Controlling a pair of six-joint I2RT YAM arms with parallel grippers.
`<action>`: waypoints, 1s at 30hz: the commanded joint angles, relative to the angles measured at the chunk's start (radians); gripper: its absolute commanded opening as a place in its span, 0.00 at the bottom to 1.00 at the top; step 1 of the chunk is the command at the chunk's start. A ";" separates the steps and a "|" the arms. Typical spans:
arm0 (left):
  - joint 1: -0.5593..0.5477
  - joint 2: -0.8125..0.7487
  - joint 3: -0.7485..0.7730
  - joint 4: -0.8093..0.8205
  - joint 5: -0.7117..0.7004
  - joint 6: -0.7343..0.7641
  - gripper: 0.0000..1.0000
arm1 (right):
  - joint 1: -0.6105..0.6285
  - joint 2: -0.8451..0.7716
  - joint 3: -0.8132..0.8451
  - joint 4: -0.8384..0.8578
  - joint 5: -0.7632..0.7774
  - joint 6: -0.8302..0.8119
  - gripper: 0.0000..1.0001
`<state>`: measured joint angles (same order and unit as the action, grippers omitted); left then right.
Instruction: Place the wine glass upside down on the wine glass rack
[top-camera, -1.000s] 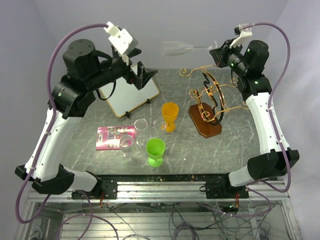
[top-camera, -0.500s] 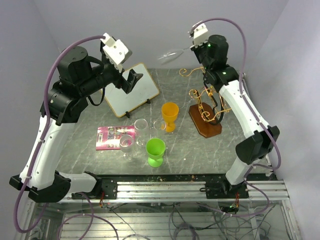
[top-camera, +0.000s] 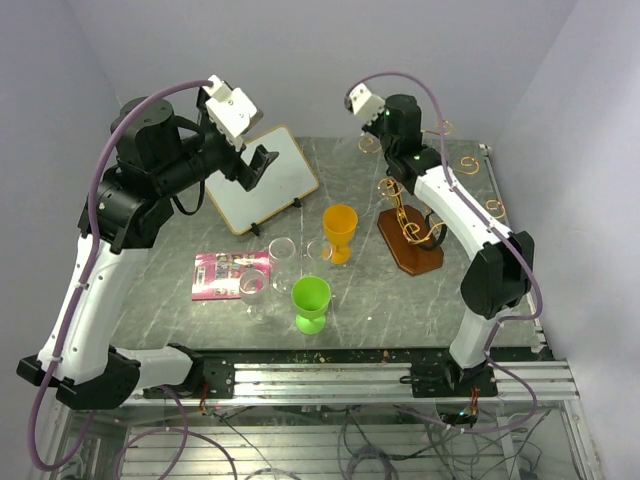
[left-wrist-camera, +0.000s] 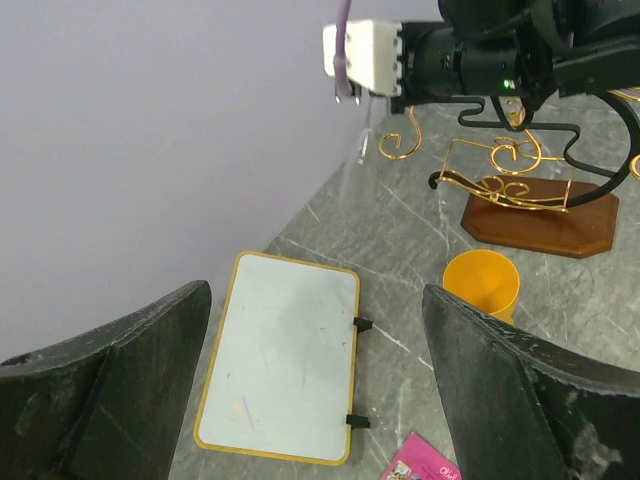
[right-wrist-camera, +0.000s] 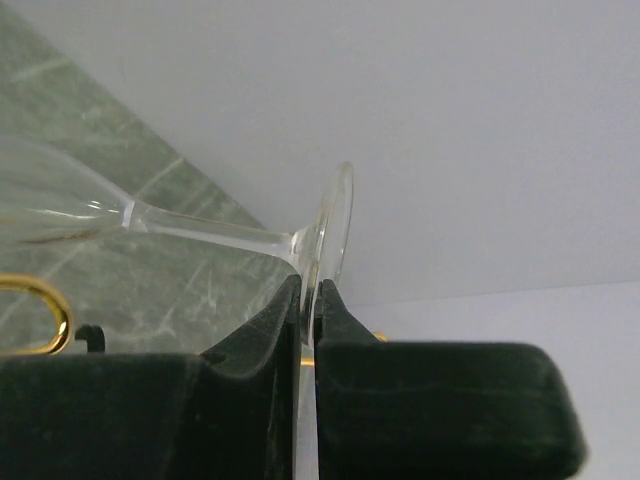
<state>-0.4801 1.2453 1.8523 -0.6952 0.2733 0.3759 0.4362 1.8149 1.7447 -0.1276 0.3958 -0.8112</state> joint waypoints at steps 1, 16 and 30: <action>0.012 -0.014 -0.004 0.000 0.011 0.018 0.97 | 0.003 -0.063 -0.120 0.155 -0.037 -0.174 0.00; 0.028 -0.036 -0.028 0.000 0.023 0.008 0.97 | 0.003 -0.174 -0.261 0.144 -0.169 -0.323 0.00; 0.036 -0.039 -0.024 0.000 0.025 0.009 0.98 | 0.004 -0.213 -0.249 0.031 -0.196 -0.351 0.00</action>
<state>-0.4541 1.2190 1.8248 -0.7029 0.2810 0.3832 0.4362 1.6554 1.4910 -0.0883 0.2108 -1.1496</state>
